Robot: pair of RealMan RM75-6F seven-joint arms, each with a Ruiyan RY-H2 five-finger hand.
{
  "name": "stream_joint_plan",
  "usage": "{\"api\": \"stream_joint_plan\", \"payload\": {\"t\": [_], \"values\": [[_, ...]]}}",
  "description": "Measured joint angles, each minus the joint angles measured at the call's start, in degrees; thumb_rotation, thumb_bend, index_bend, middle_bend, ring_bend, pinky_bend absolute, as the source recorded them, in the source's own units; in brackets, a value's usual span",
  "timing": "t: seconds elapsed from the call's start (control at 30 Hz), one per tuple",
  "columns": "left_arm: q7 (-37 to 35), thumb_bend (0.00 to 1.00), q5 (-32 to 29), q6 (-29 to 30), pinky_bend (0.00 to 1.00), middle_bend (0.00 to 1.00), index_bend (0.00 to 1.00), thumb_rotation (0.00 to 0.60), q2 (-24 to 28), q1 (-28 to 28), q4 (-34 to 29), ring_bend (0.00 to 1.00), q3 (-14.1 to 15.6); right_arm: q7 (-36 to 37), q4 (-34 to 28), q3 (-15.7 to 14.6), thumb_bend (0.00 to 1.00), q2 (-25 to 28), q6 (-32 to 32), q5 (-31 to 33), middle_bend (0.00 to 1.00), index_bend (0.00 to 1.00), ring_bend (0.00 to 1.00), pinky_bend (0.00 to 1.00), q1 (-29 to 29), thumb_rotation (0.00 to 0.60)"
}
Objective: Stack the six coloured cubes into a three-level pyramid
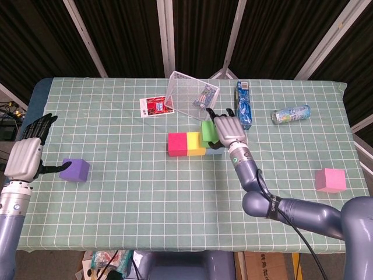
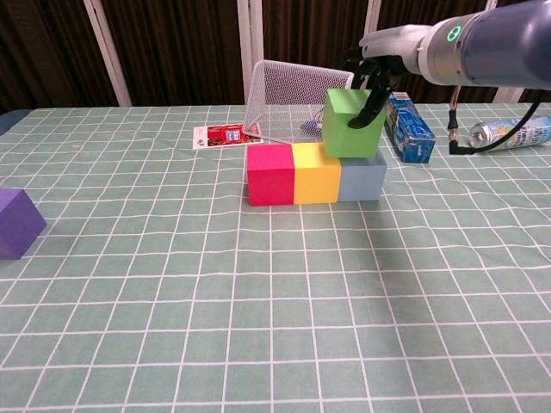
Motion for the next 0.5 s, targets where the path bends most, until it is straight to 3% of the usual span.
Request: {"api": "stream_joint_plan", "payload": {"t": [0.5], "values": [[-0.6, 0.09, -0.07, -0.09, 0.0, 0.0, 0.0, 0.6, 0.29, 0.05, 0.0, 0.0, -0.08, -0.81, 1.04, -0.03, 0.3, -1.53, -0.37, 1.07, 0.4, 0.0, 0.26, 0.0, 0.77, 0.6]]}}
